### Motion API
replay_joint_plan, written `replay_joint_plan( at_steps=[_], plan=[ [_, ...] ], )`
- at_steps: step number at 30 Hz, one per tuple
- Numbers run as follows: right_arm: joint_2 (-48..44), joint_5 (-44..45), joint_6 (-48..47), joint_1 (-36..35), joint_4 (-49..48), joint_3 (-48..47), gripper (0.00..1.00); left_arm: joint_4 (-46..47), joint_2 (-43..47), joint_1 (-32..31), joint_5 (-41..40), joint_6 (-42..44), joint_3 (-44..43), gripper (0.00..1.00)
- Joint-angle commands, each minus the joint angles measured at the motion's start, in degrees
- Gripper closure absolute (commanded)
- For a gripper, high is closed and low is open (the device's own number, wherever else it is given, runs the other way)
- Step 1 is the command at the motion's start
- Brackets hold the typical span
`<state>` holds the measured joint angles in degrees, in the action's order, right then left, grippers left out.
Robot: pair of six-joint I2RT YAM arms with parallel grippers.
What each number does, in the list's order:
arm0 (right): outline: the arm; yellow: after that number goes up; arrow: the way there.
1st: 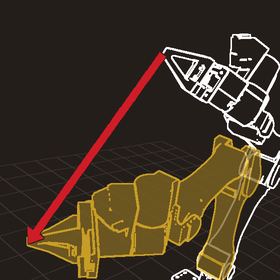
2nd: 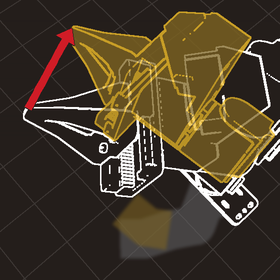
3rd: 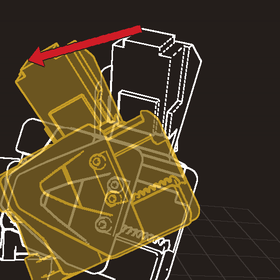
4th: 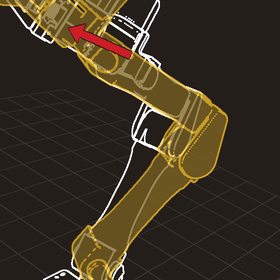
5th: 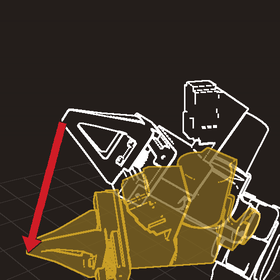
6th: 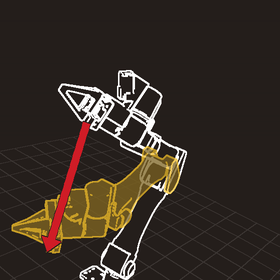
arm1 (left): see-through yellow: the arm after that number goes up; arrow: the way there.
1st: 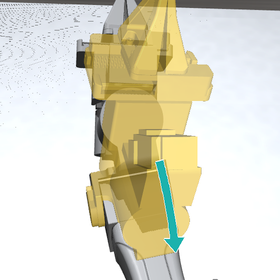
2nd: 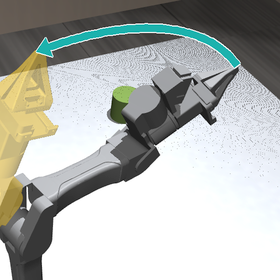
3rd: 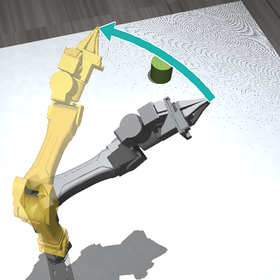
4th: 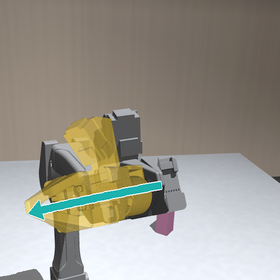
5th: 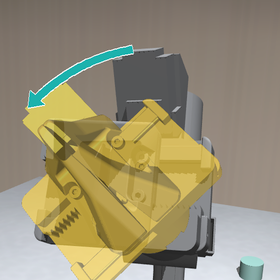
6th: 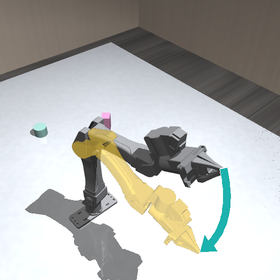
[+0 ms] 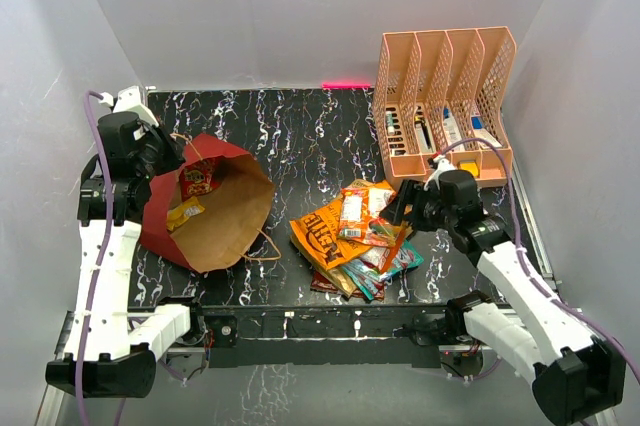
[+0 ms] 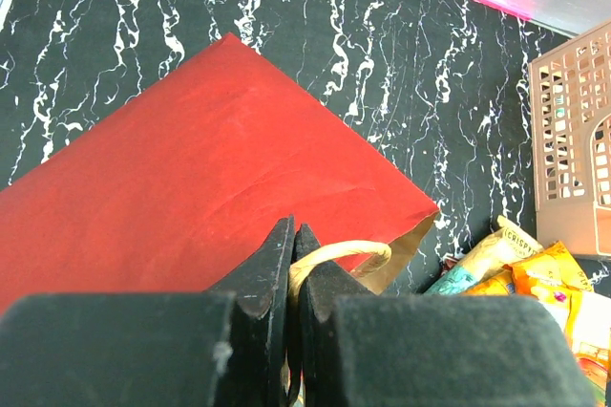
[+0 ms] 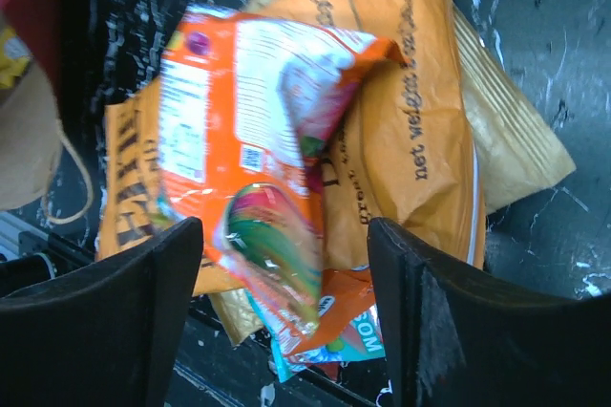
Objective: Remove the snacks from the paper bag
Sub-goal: Place the snack at the center of the board.
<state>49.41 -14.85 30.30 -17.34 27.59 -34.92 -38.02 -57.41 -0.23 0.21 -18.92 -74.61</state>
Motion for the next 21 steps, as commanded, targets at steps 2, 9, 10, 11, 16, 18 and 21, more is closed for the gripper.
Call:
replay_joint_plan(
  at_steps=[2,9,10,11,16,18,21],
  plan=[
    [-4.51,-2.94,-3.49,0.2,3.11,-10.18,0.18,0.54,1.98,-0.1,-0.95,1.24,-0.94,1.0],
    [-7.07,-4.38,-4.5,0.26,-10.03,-11.32,0.01,0.96,2.24,-0.15,-0.35,0.46,-0.11,1.0],
    [-6.21,-6.47,-4.21,0.24,-13.06,-10.96,0.01,1.08,2.33,-0.15,-0.18,0.26,-0.1,1.0],
    [-4.77,-8.54,-3.34,0.17,-15.85,-10.84,0.01,1.06,2.38,-0.07,0.05,0.2,-0.16,1.0],
    [5.52,-14.16,1.4,-4.93,-27.74,-13.05,0.02,0.4,2.65,-0.15,0.22,0.2,-0.7,1.0],
    [9.22,-6.11,-1.89,-14.91,-29.01,-15.53,0.02,0.19,2.72,-0.1,0.43,-0.01,-0.78,1.0],
    [16.33,8.61,-8.79,-30.84,-30.09,-19.88,0.02,-0.11,3.01,-0.12,0.94,-0.86,-0.59,1.0]
  ],
)
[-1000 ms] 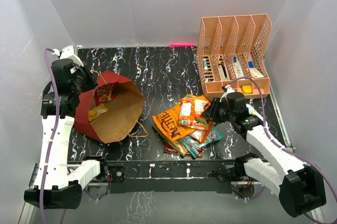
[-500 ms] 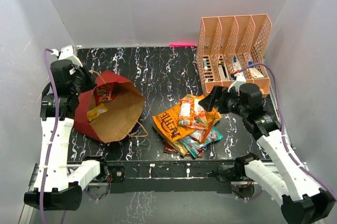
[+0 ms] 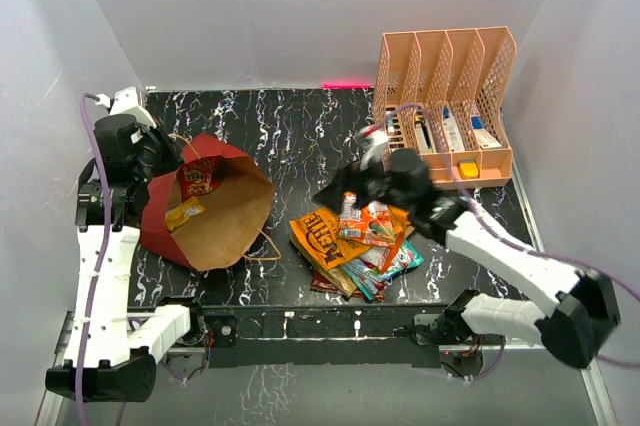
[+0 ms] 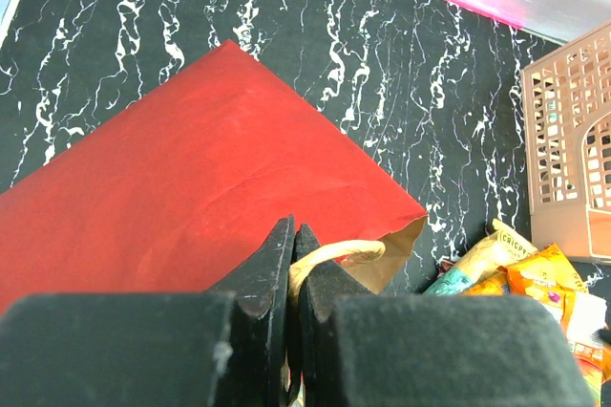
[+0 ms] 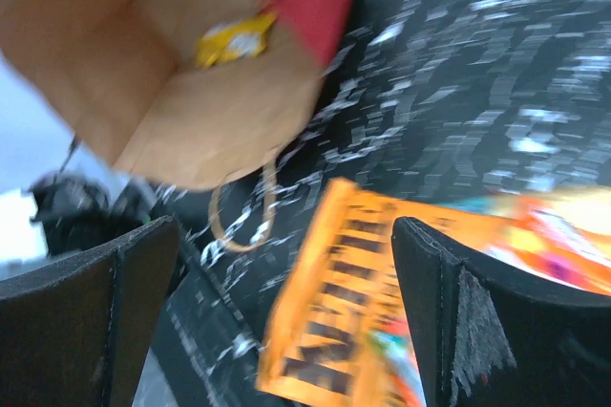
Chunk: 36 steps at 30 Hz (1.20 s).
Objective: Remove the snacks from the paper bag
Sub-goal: Place the snack at the center of the board, then take out the snack from the paper bag.
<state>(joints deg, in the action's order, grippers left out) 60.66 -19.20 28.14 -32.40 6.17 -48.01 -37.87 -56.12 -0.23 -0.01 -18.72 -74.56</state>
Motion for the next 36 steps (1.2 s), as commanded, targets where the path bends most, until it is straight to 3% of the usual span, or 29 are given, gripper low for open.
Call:
replay_joint_plan(
  at_steps=[1,7,11,16,21,25,30,33,36],
  plan=[
    [8.03,16.01,-7.61,-19.36,-8.91,-8.27,0.02,-0.28,1.86,-0.18,1.32,-1.24,-0.51,1.0],
    [27.01,21.42,-18.9,-31.01,-8.59,-19.96,0.02,-1.65,2.5,-0.12,2.47,-2.08,-0.85,1.0],
    [31.11,19.64,-31.03,-34.66,-16.3,-20.07,0.02,-2.86,3.32,-0.12,3.39,-2.78,-0.33,1.0],
    [31.88,9.05,-52.09,-35.59,-33.01,-11.59,0.02,-3.49,4.73,-0.11,3.79,-2.69,0.42,1.0],
    [40.5,11.64,-65.29,-35.81,-36.75,-15.43,0.06,-3.57,5.38,-0.13,3.5,-1.91,0.3,1.0],
    [46.92,11.24,-83.2,-35.53,-42.24,-17.49,0.07,-3.99,5.15,-0.08,2.71,-0.9,-0.54,1.0],
    [53.51,7.91,-98.27,-33.33,-37.99,-25.51,0.06,-3.44,5.94,-0.18,3.27,-0.87,0.18,1.0],
    [57.98,9.12,-101.76,-32.43,-35.85,-31.13,0.05,-2.87,6.62,-0.13,4.15,-1.13,1.38,1.0],
    [61.06,7.85,-96.81,-31.42,-35.27,-35.45,0.04,-2.66,6.86,-0.21,4.55,-1.14,1.82,1.0]
  ],
)
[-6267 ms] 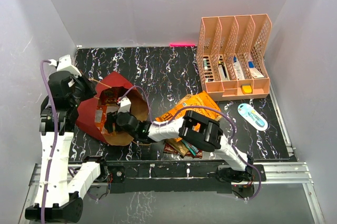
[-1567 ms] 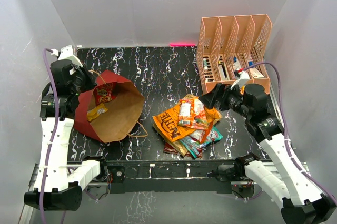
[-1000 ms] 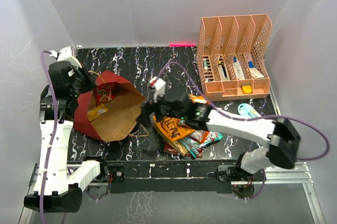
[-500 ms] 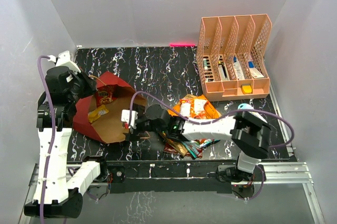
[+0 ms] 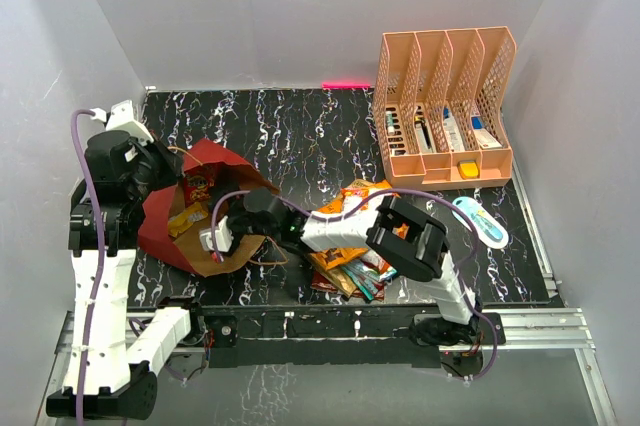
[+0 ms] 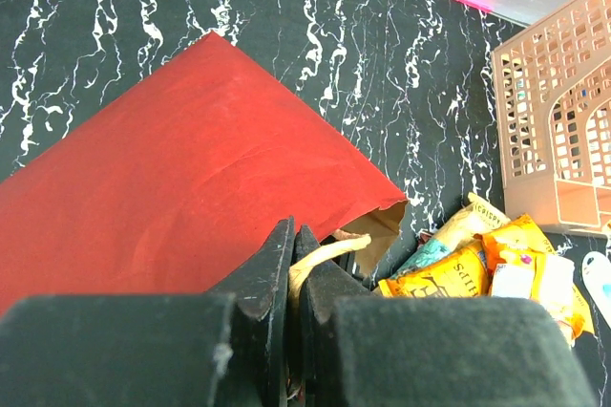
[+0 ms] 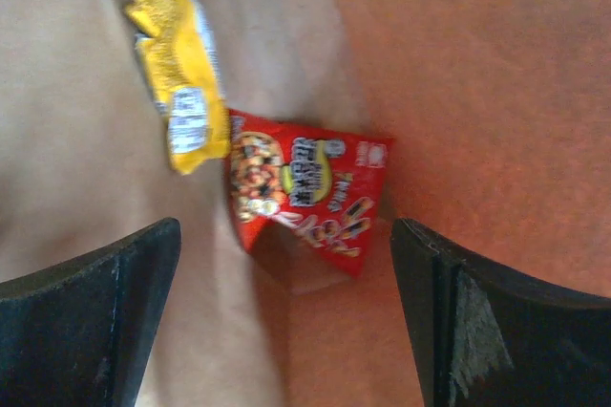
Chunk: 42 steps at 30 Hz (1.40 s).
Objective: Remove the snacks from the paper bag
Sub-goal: Take out the snack from the paper bag.
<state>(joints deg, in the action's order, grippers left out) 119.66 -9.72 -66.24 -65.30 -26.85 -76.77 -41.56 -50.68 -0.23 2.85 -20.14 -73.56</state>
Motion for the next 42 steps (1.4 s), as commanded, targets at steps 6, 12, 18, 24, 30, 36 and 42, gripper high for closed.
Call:
replay_joint_plan(
  at_steps=[6,12,18,24,30,36,42],
  plan=[
    [10.28,2.43,-1.15,2.88,-4.26,-15.01,0.02,0.95,1.15,-0.18,2.78,0.37,0.62,1.0],
    [16.89,8.94,-17.63,4.52,-4.46,-19.32,0.04,1.33,1.65,-0.3,3.66,0.1,1.38,1.0],
    [20.65,10.48,-25.9,7.05,-4.4,-23.75,0.02,1.23,1.35,-0.36,4.1,1.27,1.57,1.0],
    [25.24,8.96,-28.57,7.99,-5.43,-27.75,0.0,1.09,1.34,-0.46,4.85,1.05,2.71,1.0],
    [26.56,-0.53,-26.09,7.35,-4.74,-30.49,0.0,0.87,0.84,-1.0,3.02,2.1,3.02,1.0],
    [32.15,-1.05,-23.11,7.36,-4.62,-38.6,0.02,0.31,-0.07,-1.13,3.12,2.06,2.62,1.0],
    [34.64,-2.41,-19.13,7.7,-6.44,-42.28,0.3,0.08,-0.3,-1.25,2.5,2.12,3.18,1.0]
  ],
)
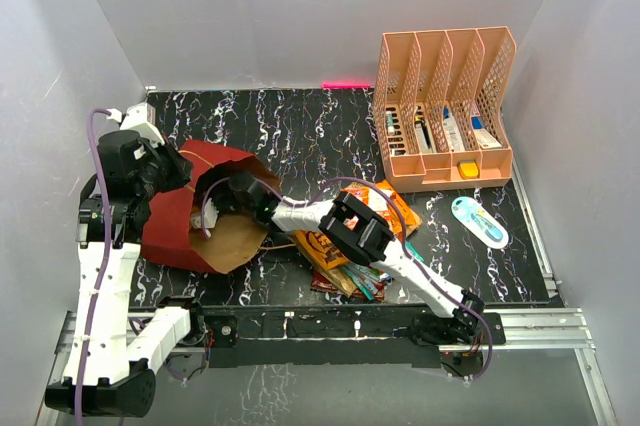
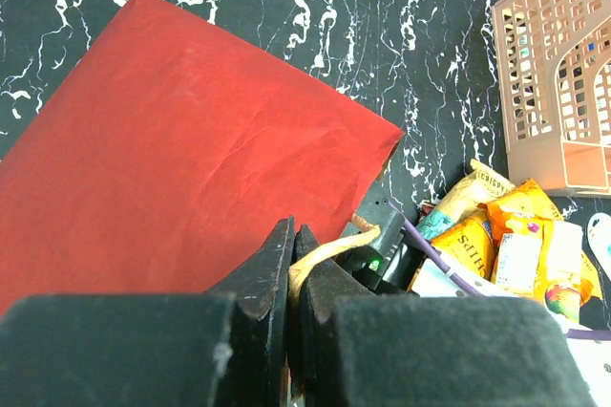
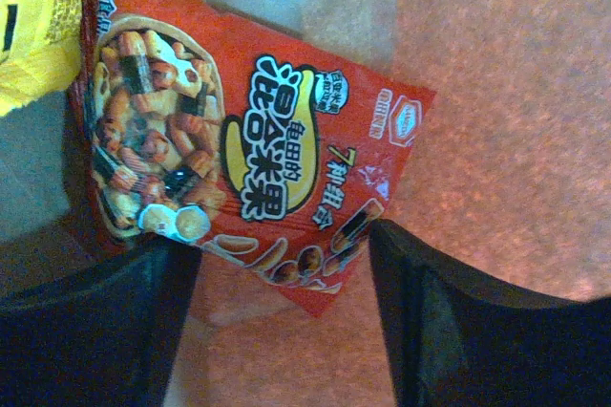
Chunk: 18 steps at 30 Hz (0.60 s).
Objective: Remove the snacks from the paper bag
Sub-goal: Take out the snack from the paper bag.
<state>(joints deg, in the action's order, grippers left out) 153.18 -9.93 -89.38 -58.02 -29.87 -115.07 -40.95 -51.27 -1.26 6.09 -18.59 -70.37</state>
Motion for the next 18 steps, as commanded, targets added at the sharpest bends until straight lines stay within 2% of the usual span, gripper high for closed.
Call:
replay_joint_plan(
  at_steps=[1,11,15,18],
  plan=[
    [1.29,-2.35,4.81,0.57,-3.66,-4.42,0.34,-0.6,0.28,-0.18,-0.85,0.64,-0.03,1.0],
    [0.01,-3.74,10.97,0.8,-4.68,-5.67,0.85,-1.14,1.03,-0.2,-4.3,1.26,0.82,1.0],
    [-2.5,-2.65,13.71,0.64,-6.78,-2.82,0.92,-1.06,1.27,-0.19,-6.07,1.24,1.23,1.0],
    [-6.07,-1.27,15.77,0.46,-8.64,1.74,0.92,-0.75,1.54,-0.16,-6.87,0.78,1.84,1.0]
  ],
)
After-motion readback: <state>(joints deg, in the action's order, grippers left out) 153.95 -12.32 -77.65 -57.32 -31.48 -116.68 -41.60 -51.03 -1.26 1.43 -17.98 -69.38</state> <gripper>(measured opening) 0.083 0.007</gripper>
